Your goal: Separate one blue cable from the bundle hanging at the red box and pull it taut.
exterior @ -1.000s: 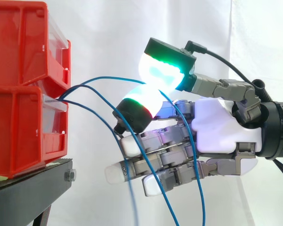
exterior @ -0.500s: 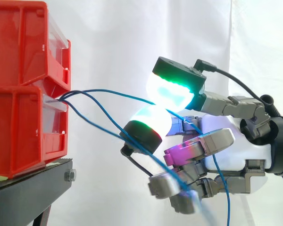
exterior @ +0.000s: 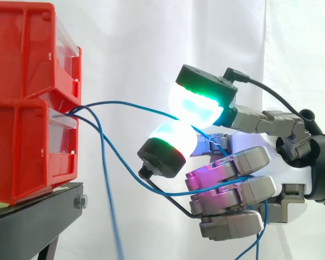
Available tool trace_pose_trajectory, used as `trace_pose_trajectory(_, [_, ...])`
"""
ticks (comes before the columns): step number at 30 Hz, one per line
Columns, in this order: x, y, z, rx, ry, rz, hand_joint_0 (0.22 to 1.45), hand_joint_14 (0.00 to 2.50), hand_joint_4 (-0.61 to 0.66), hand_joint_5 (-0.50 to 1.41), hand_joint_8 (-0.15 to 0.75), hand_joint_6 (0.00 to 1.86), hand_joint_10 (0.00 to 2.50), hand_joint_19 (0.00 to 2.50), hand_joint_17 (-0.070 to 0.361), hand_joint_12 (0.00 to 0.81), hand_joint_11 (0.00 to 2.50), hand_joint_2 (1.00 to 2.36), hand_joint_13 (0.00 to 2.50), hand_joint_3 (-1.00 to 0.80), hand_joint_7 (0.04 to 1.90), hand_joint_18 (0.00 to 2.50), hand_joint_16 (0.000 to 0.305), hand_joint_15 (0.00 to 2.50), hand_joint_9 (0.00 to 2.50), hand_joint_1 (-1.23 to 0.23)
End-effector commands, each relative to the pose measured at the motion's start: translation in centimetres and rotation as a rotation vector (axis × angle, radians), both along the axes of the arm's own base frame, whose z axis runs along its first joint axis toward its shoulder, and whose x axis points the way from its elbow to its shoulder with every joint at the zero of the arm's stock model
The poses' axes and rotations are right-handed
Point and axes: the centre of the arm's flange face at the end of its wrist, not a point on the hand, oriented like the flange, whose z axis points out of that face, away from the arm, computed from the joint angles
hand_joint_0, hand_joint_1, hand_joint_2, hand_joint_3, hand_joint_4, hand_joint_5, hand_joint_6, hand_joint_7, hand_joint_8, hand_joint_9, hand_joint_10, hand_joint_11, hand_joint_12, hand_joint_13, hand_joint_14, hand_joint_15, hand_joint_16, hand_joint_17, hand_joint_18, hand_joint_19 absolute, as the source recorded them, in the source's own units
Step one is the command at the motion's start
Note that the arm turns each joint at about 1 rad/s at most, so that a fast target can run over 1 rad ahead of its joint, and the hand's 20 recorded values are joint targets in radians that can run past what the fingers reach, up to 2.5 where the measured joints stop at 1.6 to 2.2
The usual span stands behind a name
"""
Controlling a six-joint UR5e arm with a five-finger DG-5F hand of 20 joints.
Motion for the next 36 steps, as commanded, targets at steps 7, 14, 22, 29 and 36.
trace_pose_trajectory(7, [0.05, 0.10, 0.07, -0.002, -0.003, -0.002, 0.63, 2.17, 0.03, -0.13, 0.334, 0.91, 1.98, 1.61, 0.077, 0.350, 0.68, 1.02, 0.69, -0.12, 1.10, 1.08, 0.034, 0.60, 0.76, -0.74])
trace_pose_trajectory(14, [0.02, 0.21, 0.00, -0.003, -0.002, 0.000, 0.63, 0.01, 0.02, -0.13, 0.356, 0.91, 0.89, 1.22, 0.103, 0.412, 0.89, 1.02, 0.93, -0.11, 1.11, 1.01, 0.046, 0.88, 0.90, -0.74])
trace_pose_trajectory(22, [0.06, 0.22, 0.07, -0.002, -0.003, 0.000, 0.63, 0.01, 0.03, -0.13, 0.365, 0.91, 0.00, 0.82, 0.123, 0.429, 0.96, 1.02, 0.68, -0.11, 1.11, 0.89, 0.055, 0.34, 0.97, -0.74])
trace_pose_trajectory(29, [0.03, 0.34, 0.00, -0.003, -0.002, 0.003, 0.63, 0.00, 0.03, -0.13, 0.387, 0.91, 0.01, 0.35, 0.113, 0.394, 0.59, 1.02, 0.37, -0.11, 1.12, 0.51, 0.050, 0.01, 0.92, -0.74])
trace_pose_trajectory(36, [0.03, 0.34, 0.00, -0.003, -0.002, 0.003, 0.62, 0.00, 0.03, -0.12, 0.433, 0.91, 0.00, 0.00, 0.103, 0.383, 0.01, 1.01, 0.19, -0.11, 1.11, 0.10, 0.046, 0.00, 0.82, -0.75])
